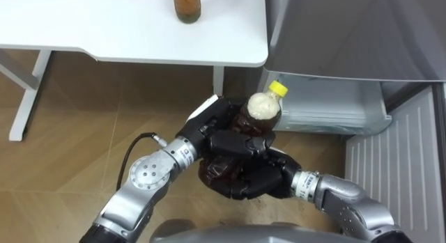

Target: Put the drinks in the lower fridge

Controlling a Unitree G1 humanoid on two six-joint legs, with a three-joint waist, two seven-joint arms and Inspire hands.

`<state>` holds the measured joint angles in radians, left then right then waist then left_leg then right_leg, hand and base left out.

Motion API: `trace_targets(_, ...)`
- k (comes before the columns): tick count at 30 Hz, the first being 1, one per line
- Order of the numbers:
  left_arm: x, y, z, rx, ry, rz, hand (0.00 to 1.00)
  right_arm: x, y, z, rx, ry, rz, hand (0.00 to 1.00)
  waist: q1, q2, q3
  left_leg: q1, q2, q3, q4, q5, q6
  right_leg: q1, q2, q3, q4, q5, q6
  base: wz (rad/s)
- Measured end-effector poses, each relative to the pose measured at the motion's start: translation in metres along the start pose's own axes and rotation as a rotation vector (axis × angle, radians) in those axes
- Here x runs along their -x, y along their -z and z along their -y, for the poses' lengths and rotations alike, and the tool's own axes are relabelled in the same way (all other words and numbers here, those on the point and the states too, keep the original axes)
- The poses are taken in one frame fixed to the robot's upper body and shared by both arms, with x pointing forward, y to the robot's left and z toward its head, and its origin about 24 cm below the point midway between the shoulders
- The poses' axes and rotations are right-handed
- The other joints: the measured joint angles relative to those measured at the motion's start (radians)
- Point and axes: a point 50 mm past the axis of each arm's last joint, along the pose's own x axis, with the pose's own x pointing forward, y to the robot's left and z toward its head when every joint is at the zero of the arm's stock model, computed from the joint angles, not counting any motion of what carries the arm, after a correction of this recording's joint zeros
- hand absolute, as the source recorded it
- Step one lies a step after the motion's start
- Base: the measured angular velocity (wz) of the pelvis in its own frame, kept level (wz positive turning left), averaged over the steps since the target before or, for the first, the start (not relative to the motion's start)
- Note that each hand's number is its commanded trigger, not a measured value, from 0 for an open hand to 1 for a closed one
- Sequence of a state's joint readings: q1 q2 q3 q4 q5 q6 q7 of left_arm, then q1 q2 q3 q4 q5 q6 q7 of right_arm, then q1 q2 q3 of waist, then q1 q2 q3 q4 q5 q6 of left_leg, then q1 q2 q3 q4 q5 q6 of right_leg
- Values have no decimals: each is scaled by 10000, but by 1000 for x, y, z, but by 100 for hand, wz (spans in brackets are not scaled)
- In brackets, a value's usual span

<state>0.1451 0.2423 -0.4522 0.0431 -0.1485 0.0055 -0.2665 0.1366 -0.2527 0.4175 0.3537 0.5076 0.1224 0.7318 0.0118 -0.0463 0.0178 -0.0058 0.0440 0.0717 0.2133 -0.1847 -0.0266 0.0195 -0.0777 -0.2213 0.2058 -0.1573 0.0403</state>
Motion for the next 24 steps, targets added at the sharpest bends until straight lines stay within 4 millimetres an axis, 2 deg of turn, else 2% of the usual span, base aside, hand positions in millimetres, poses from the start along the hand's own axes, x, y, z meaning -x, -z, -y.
trace_targets(1, 0, 0, 0, 0, 1, 0, 0, 0, 0, 0, 0, 0, 0, 100, 2, 0, 0, 0, 0, 0, 0, 0, 0, 0, 0, 0, 0, 0, 0, 0)
trace_targets(15, 0, -1, -3, -7, -33, 63, 0, 1, 0, 0, -12, -14, -10, 100, -4, -1, 0, -7, 0, -2, -5, -1, 0, -17, 0, 7, 0, 0, 0, 0)
trace_targets(24, 0, -6, -5, -95, -69, 234, 0, 0, -2, 1, -112, -24, 211, 100, 0, -98, -49, -8, 0, -1, 10, 0, 0, -14, 0, 14, -4, 0, 0, 0)
